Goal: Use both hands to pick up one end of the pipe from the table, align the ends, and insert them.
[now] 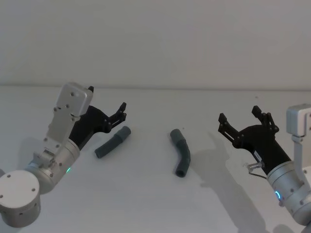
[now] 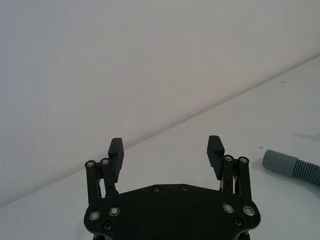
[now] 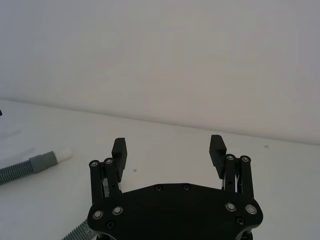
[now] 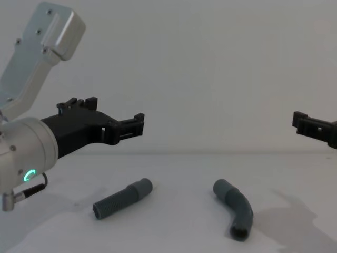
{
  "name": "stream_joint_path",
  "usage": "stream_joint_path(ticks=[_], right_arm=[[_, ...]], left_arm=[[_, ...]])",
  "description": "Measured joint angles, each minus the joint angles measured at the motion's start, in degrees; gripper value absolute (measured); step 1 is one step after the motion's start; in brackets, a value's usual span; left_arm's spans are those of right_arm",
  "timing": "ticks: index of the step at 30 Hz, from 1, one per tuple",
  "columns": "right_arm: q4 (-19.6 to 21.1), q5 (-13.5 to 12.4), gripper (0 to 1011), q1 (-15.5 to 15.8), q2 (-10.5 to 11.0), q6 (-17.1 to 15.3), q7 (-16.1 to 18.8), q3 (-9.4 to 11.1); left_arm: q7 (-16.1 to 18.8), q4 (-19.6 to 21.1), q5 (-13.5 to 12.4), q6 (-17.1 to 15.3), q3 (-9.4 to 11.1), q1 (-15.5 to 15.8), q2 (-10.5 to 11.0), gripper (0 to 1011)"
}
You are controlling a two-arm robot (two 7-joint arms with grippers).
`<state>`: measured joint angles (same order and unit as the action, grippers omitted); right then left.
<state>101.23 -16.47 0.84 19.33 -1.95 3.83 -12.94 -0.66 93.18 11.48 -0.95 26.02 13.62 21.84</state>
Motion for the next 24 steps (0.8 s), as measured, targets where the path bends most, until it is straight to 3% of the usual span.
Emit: stream_joint_path(ticks=[11, 24], right_arm=[[0.0, 0.0, 1000, 0.0, 0.0, 0.0, 0.0, 0.0], [0.0, 0.0, 1000, 0.0, 0.0, 0.0, 0.0, 0.0]], left_arm=[[-1.8, 0.8, 1.3, -4.9, 0.0, 0.8, -0.1, 1001], [-6.5, 3.3, 4.6, -16.5, -0.3, 2.1, 1.5, 1001]])
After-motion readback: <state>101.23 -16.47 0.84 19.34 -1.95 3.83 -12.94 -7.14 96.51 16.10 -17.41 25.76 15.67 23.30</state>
